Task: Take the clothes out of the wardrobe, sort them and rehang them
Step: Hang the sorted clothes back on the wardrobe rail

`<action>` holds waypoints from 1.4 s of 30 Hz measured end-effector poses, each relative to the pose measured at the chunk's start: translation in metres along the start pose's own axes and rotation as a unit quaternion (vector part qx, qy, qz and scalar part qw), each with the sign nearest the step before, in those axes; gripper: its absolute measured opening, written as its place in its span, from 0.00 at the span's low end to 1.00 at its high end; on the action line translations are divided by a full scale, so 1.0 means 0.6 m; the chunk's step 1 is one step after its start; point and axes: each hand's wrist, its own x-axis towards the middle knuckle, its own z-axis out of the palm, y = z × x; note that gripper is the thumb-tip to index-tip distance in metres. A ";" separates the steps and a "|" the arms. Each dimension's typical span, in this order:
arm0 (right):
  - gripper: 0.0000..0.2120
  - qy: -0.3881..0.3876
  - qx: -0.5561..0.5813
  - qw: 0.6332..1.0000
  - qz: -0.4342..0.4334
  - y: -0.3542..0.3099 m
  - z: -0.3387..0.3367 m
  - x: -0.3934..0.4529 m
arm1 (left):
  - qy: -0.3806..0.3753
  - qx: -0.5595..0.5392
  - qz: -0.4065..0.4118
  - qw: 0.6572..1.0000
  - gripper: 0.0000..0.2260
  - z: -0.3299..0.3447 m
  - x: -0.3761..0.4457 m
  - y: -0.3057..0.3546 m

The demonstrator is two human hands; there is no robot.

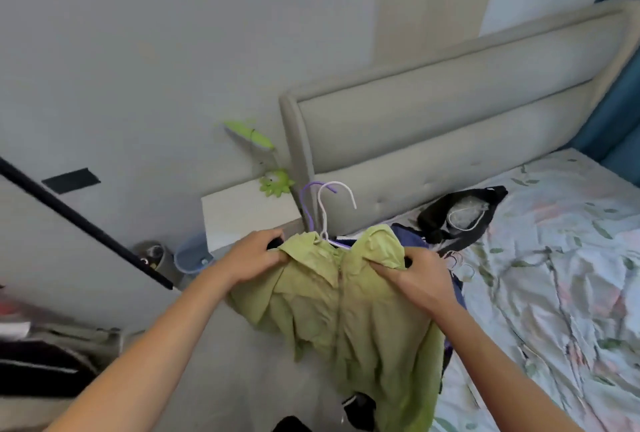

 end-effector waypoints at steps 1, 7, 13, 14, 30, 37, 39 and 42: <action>0.25 -0.016 -0.006 1.000 -0.022 -0.025 0.011 0.002 | 0.009 -0.015 -0.009 1.000 0.08 -0.010 -0.034 -0.018; 0.18 -0.103 -0.020 0.988 -0.116 -0.152 0.098 -0.010 | 0.039 -0.172 -0.040 0.984 0.06 -0.039 -0.234 -0.113; 0.30 -0.156 -0.020 0.971 -0.182 -0.257 0.188 -0.055 | 0.104 -0.318 -0.076 0.939 0.23 -0.034 -0.395 -0.174; 0.29 -0.162 -0.020 0.968 -0.191 -0.275 0.201 -0.070 | 0.121 -0.330 -0.081 0.933 0.29 -0.029 -0.421 -0.190; 0.24 -0.234 -0.003 0.905 -0.354 -0.539 0.419 -0.088 | 0.321 -0.384 -0.158 0.851 0.18 -0.085 -0.610 -0.295; 0.32 -0.221 0.061 0.866 -0.445 -0.668 0.563 -0.040 | 0.445 -0.440 -0.194 0.756 0.26 -0.135 -0.585 -0.337; 0.33 -0.258 0.079 0.838 -0.474 -0.703 0.600 -0.048 | 0.482 -0.446 -0.212 0.724 0.24 -0.145 -0.576 -0.341; 0.33 -0.337 0.110 0.788 -0.503 -0.746 0.644 -0.084 | 0.537 -0.461 -0.238 0.665 0.16 -0.155 -0.569 -0.347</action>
